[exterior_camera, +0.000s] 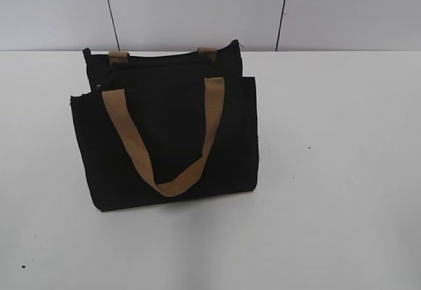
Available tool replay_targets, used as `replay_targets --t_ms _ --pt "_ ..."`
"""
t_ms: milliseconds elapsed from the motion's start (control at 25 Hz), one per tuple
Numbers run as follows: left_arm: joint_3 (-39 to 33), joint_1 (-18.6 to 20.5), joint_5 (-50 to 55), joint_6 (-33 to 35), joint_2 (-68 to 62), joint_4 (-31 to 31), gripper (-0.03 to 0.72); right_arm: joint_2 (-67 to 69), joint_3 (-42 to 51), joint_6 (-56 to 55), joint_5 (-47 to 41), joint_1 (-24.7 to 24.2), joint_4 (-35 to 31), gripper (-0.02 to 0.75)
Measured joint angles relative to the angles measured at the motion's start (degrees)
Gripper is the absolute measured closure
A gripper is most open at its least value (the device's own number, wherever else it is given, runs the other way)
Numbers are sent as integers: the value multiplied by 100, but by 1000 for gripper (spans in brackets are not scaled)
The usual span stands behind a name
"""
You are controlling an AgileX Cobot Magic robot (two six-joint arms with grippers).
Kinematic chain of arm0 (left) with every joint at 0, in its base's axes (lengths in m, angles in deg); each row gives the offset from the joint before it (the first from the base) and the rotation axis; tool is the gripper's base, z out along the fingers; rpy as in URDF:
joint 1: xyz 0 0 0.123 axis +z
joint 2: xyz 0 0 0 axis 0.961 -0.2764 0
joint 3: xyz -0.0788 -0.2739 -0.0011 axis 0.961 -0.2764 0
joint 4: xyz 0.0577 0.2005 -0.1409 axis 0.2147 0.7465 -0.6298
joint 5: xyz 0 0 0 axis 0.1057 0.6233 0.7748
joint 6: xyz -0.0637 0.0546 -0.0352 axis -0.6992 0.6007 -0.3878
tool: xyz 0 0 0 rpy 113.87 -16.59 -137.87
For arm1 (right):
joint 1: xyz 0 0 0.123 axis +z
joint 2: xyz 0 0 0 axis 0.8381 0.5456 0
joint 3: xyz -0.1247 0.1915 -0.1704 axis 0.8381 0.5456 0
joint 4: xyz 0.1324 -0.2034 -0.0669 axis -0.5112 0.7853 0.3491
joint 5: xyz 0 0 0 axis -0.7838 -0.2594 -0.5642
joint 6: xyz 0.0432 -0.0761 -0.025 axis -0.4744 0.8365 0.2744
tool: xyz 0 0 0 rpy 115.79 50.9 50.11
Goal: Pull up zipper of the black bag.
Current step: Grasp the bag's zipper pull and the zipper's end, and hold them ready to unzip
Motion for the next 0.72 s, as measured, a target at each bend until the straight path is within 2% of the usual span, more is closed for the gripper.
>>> replay_targets --t_ms 720 --pt "0 0 0 0 0 0 447 0 0 1 0 0 0 213"
